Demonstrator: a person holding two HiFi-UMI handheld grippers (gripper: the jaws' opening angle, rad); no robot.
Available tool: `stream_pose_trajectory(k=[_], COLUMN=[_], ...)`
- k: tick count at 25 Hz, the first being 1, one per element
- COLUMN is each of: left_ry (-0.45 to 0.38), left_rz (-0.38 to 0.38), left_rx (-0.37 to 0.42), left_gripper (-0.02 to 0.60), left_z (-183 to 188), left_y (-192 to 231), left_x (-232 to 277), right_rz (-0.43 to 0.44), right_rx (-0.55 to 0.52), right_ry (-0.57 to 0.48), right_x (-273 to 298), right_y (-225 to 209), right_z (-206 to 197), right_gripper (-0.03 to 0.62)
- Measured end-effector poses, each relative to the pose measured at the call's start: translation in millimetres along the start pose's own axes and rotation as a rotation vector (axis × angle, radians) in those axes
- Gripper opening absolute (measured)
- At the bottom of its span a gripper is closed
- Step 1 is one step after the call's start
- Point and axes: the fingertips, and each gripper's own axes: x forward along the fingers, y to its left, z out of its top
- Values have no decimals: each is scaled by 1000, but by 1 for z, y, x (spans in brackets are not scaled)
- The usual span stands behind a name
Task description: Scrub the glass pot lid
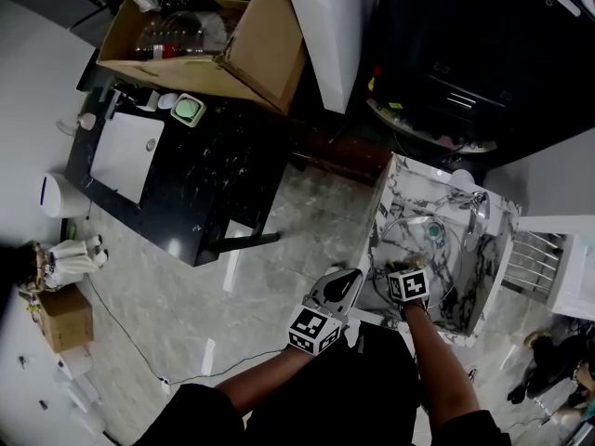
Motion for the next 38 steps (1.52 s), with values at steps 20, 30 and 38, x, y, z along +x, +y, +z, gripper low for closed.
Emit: stream_pose_trajectory(k=[20, 30, 38], left_ry=[-25, -132, -215], left_rz=[-90, -141, -150], left_rx=[130, 193, 254], left_gripper=[15, 17, 17], left_z=[47, 104, 154], left_y=[-59, -131, -163], left_x=[19, 35, 37], right_rz=[-70, -184, -255], right_rx=[-6, -36, -28], right_ry=[-390, -728, -1001], right_x=[-164, -323, -425], right_y=[10, 17, 10], right_z=[41, 68, 82], right_gripper=[57, 55, 55])
